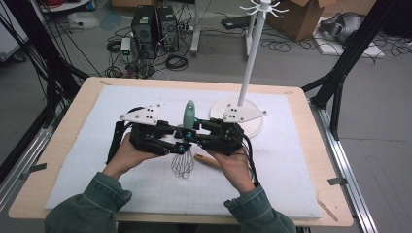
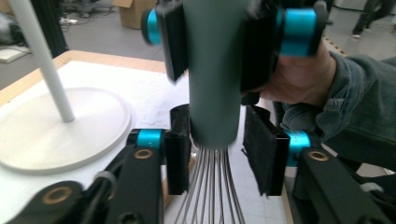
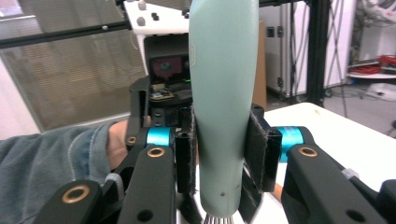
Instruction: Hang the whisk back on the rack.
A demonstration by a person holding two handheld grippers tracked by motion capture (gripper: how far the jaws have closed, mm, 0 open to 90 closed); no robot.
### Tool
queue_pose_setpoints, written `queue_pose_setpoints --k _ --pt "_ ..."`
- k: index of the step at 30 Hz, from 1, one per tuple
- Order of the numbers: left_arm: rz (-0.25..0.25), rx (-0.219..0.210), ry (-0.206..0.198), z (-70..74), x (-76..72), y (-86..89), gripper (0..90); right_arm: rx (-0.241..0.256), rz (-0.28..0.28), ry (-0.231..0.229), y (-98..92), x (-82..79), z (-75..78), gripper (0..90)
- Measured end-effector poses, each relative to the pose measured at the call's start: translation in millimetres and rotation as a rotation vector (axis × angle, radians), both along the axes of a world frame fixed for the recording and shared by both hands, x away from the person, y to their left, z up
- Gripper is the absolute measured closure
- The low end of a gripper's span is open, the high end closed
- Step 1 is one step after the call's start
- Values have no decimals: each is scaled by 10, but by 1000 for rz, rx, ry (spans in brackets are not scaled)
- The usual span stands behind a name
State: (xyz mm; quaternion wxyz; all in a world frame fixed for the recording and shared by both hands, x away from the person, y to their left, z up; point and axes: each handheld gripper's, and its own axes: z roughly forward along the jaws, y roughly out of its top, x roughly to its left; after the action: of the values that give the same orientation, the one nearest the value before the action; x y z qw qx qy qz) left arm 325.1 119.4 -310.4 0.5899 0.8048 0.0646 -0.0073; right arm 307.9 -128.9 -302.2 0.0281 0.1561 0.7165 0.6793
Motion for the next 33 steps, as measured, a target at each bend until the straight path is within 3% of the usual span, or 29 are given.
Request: queue_pose_setpoints --k 6,9,22,26,33 --pt "93 30 -25 -48 -70 142 488 -20 -42 13 -74 30 19 679" --pt "130 31 -16 -77 -82 215 438 -30 -68 18 -134 54 37 679" --pt "322 50 -37 -232 -114 640 323 -55 -129 38 -437 236 197 678" --pt "356 50 -39 -260 -140 744 303 -48 -136 49 -520 298 246 678" --pt "421 53 -43 -316 -162 878 264 -78 -166 38 -649 386 374 678"
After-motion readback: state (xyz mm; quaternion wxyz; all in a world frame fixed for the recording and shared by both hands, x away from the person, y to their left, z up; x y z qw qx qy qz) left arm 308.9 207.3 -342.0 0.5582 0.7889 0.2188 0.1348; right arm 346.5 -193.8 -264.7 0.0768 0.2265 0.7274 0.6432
